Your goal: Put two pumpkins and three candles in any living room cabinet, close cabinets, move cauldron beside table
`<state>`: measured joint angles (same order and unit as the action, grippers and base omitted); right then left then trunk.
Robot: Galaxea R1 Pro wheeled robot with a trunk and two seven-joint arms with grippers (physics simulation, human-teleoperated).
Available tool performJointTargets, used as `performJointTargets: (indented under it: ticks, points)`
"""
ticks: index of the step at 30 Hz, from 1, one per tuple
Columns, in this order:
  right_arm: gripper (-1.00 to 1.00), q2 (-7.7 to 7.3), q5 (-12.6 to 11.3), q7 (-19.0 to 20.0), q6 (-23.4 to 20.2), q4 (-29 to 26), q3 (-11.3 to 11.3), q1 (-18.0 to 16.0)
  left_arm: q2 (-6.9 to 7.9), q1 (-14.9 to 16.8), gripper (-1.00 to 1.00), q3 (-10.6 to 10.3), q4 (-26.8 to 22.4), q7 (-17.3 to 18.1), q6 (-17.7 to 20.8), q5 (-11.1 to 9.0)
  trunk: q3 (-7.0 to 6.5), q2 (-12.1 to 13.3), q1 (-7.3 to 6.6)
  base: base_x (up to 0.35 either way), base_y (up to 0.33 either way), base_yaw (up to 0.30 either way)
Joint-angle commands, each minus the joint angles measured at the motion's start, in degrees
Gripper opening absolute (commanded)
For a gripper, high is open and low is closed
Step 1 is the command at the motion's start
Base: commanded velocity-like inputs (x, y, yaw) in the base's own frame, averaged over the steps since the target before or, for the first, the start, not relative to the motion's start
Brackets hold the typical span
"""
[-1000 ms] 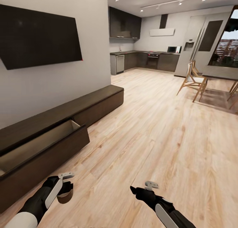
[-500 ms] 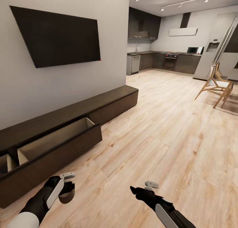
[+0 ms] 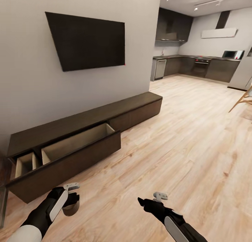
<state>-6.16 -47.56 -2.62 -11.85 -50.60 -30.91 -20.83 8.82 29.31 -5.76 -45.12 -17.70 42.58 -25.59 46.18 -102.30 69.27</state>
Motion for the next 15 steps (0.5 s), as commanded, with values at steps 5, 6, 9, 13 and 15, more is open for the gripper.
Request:
performJointTargets:
  ticks: [5,6,9,13,15]
  points:
    - [1.00,-0.05,-0.43,-0.26,-0.13,-0.12,-0.19,-0.01,0.05,0.05,-1.00,-0.30,-0.06,-0.63,0.13,-0.48,0.05,-0.03,0.00,0.143,-0.131,0.289]
    - [1.00,-0.03,-0.43,-0.27,-0.16,-0.12,-0.20,0.00,0.05,0.05,-1.00,-0.30,-0.06,-0.62,0.13,-0.50,0.05,-0.03,0.00,0.206,-0.199,0.289]
    - [1.00,-0.03,-0.43,-0.28,-0.18,-0.09,-0.20,0.00,0.05,0.05,-1.00,-0.30,-0.06,-0.64,0.13,-0.51,0.05,-0.03,0.00,0.214,-0.207,0.289]
    - [1.00,-0.02,-0.43,-0.28,-0.23,-0.11,-0.20,0.00,0.05,0.05,-1.00,-0.30,-0.06,-0.65,0.13,-0.51,0.05,-0.03,0.00,0.189,-0.211,0.289]
    - [1.00,0.00,-0.43,-0.28,-0.24,0.04,-0.20,0.00,0.05,0.05,-1.00,-0.30,-0.06,-0.63,0.13,-0.51,0.05,-0.03,0.00,0.151,-0.213,0.289]
